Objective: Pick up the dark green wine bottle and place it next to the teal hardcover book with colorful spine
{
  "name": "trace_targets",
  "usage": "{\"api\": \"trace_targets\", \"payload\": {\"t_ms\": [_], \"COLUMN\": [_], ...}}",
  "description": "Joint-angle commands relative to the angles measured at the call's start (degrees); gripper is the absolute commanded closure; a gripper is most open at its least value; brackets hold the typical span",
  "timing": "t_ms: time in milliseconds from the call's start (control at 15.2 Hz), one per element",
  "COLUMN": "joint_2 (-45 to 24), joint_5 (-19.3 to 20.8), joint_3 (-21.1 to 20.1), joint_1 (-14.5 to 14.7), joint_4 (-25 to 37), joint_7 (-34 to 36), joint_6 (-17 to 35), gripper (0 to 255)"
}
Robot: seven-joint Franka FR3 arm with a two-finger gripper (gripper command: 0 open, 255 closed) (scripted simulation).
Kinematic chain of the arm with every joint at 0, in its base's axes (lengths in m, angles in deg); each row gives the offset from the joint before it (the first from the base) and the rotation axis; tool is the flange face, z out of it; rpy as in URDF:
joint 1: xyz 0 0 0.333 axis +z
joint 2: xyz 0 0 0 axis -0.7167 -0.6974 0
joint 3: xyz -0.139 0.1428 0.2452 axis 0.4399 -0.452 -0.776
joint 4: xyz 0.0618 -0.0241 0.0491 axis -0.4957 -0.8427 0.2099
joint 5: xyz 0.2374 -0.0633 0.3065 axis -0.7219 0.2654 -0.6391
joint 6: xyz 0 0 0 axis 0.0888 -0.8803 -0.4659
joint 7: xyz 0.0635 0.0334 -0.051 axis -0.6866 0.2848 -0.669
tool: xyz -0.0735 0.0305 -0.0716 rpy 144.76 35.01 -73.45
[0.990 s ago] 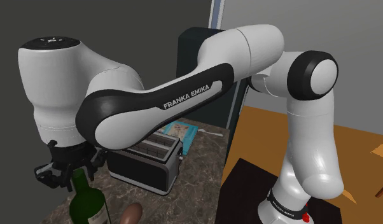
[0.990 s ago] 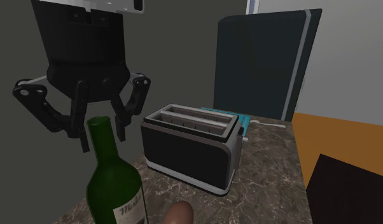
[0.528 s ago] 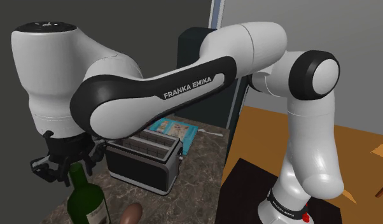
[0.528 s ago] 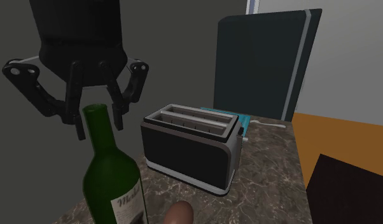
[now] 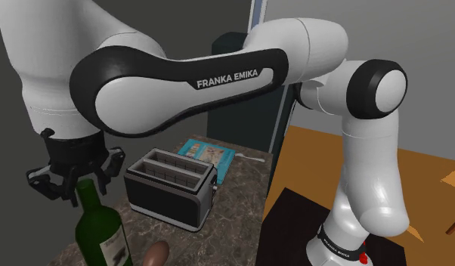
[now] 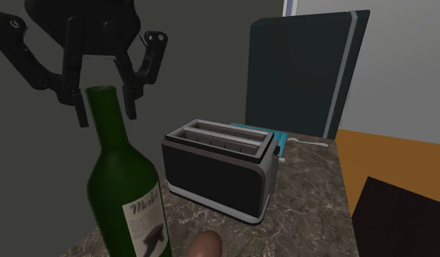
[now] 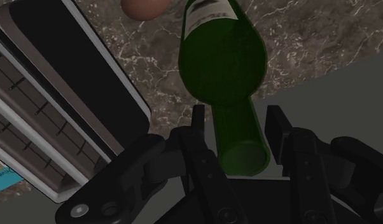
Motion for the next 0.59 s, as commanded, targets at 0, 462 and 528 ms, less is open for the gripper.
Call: {"api": "trace_targets", "payload": {"t_ms": [0, 462, 528], "joint_2": [-0.16, -1.13, -1.36], "joint_5": [0.01, 0.34, 0.45], "joint_3": [-0.05, -0.09, -0.08], "joint_1": [0.35, 1.84, 2.12], "joint_4": [1.86, 8.74, 9.86], "joint_7": [-0.22, -0.95, -1.05], "joint_6": [-1.67, -7.54, -8.43], "gripper": [255, 255, 255]}}
